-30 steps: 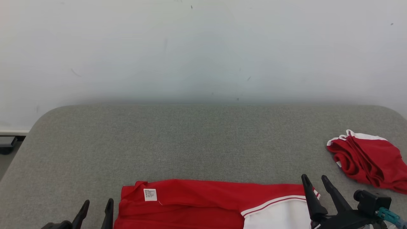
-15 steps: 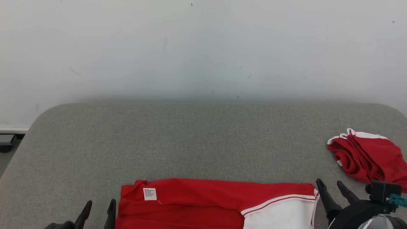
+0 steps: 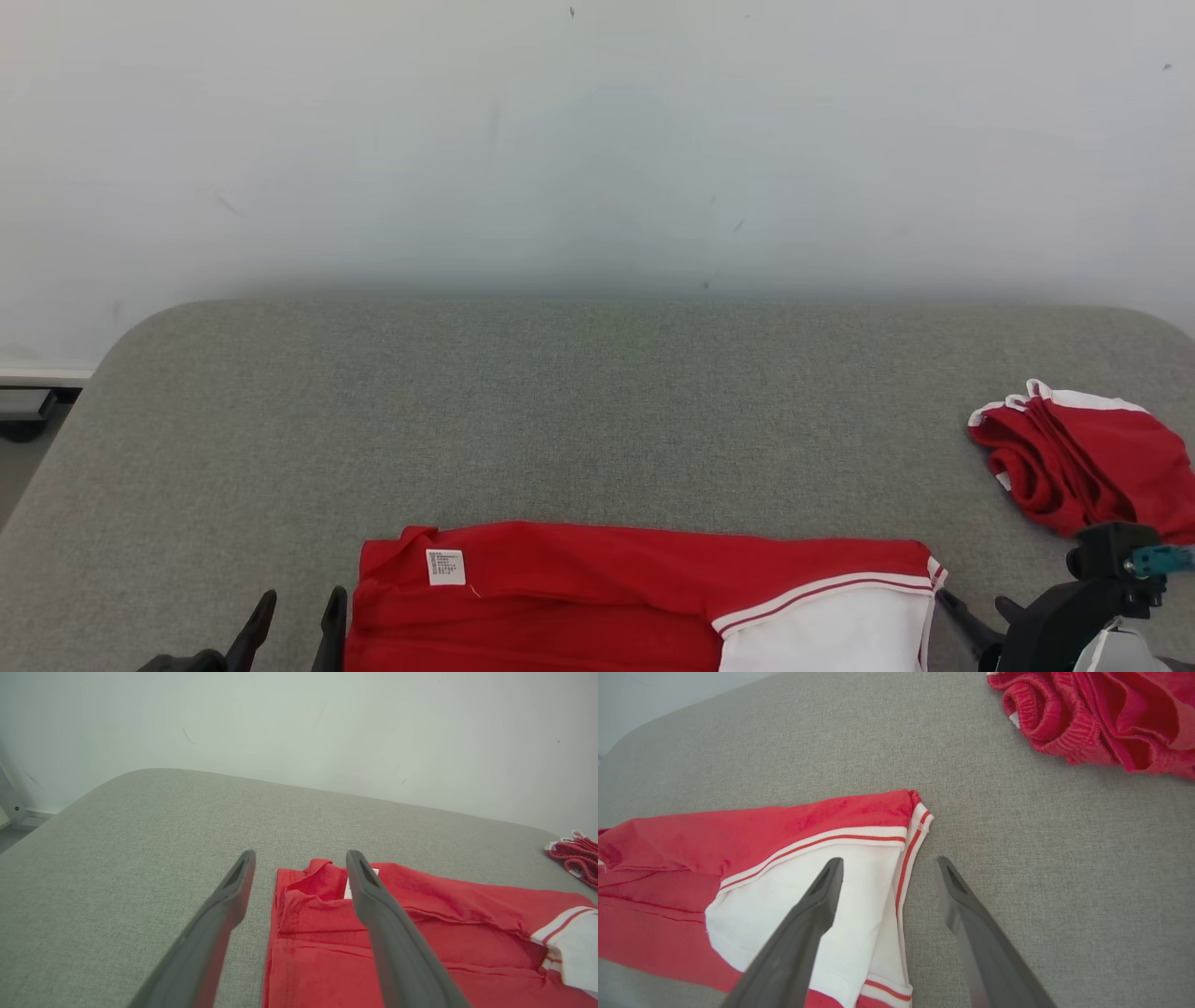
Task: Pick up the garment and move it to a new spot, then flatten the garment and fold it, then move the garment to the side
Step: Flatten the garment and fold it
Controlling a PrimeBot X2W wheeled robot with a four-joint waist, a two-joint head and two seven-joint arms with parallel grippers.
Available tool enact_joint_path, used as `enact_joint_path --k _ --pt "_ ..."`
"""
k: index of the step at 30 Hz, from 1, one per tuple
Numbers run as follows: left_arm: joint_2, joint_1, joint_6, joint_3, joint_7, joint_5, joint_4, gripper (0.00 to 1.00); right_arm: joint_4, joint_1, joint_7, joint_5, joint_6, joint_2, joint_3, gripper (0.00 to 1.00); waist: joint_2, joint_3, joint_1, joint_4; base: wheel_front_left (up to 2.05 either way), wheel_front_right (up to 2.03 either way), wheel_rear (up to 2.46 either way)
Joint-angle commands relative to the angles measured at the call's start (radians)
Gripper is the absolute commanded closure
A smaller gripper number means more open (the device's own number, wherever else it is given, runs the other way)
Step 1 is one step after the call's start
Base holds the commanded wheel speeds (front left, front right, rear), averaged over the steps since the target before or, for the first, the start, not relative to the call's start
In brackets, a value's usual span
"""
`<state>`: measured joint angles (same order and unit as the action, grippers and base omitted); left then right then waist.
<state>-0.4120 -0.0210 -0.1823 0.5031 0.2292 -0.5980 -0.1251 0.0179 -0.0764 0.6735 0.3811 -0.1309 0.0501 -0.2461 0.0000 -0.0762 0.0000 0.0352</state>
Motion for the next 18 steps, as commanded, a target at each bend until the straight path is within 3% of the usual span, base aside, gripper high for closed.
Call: enact_joint_path --k 1,10,18 --pt "-0.006 -0.011 -0.001 0.000 -0.001 -0.010 0.004 0.00 0.005 -0.004 0.031 -0.020 0.001 0.002 -0.002 0.00 0.0000 0.001 0.0000 0.000 0.00 0.00 0.00" --pt "-0.008 -0.001 0.002 0.010 -0.006 -0.009 0.006 0.00 0.100 0.024 0.080 -0.032 0.001 0.002 0.010 0.00 0.0000 -0.003 0.0000 0.008 0.00 0.00 0.00" --pt "-0.014 0.008 0.005 0.014 -0.010 -0.012 0.005 0.00 0.232 0.056 0.046 -0.028 0.001 0.002 0.028 0.00 0.0000 -0.003 0.0000 0.019 0.00 0.00 0.00"
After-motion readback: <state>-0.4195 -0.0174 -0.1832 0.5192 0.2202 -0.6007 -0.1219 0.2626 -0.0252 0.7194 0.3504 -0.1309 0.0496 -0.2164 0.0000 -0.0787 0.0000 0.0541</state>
